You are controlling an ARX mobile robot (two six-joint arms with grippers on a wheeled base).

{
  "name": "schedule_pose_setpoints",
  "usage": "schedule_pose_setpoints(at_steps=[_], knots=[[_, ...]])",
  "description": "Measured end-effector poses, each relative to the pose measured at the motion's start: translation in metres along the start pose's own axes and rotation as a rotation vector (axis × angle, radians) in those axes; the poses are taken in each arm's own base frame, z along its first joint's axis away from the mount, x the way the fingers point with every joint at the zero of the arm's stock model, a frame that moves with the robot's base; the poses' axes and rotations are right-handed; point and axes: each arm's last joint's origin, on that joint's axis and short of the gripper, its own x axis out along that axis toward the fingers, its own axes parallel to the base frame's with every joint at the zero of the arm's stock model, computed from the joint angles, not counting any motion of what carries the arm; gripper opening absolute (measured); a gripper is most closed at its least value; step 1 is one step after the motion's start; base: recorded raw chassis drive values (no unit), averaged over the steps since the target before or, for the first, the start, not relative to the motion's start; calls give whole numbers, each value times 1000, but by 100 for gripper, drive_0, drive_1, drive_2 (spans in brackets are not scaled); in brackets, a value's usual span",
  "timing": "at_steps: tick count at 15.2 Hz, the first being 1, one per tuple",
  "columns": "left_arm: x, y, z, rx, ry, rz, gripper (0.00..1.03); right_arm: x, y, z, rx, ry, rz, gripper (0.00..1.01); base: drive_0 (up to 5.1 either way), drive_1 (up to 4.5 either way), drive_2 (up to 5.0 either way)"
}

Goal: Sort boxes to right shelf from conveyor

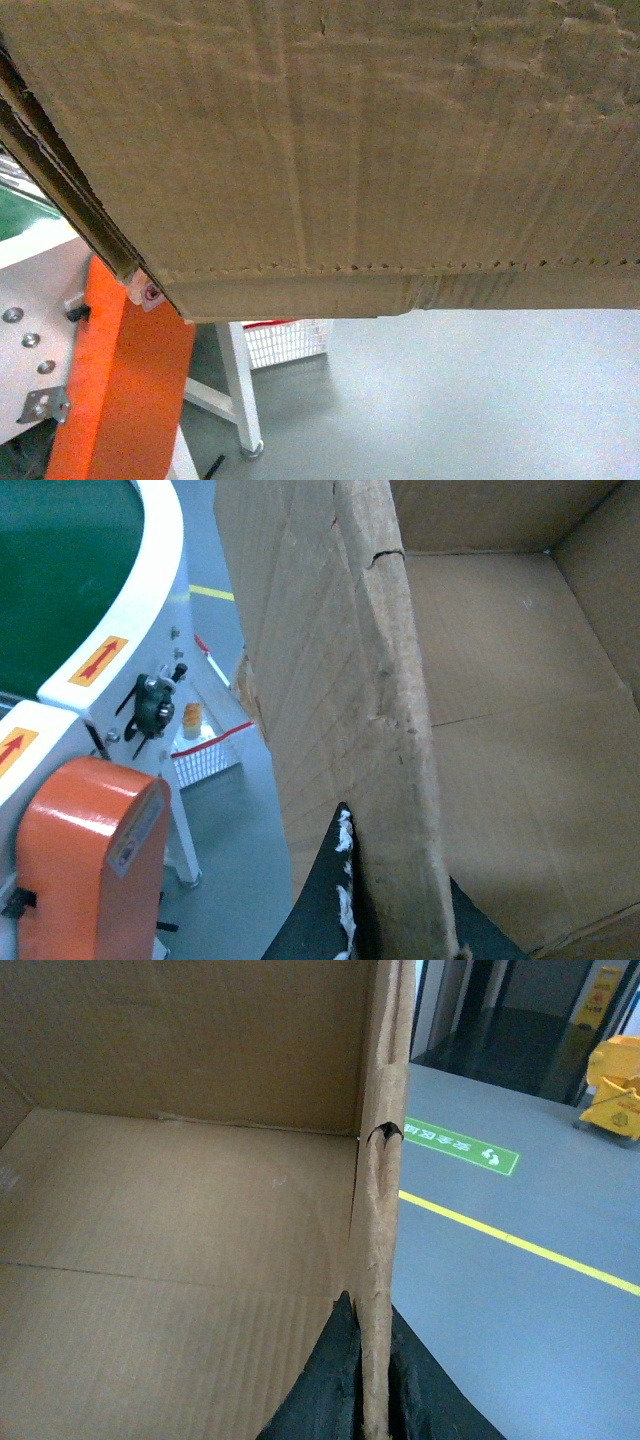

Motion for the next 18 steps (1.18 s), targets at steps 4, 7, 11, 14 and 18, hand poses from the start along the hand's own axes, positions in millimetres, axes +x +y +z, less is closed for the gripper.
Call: schedule_pose_setpoints(at_steps=[4,7,11,14,18], knots=[[0,0,0,0,0,0,4,0,0,0,0,0,0,3,-151,-151,-151],[0,0,0,0,0,0,4,0,0,0,0,0,0,3,-151,-151,-151],[0,0,0,0,0,0,4,0,0,0,0,0,0,3,-157,-157,-157],[0,0,0,0,1,0,4,0,0,0,0,-1,0,3,-158,-158,-158],[0,0,0,0,0,0,4,0,0,0,0,0,0,3,-158,-158,-158]])
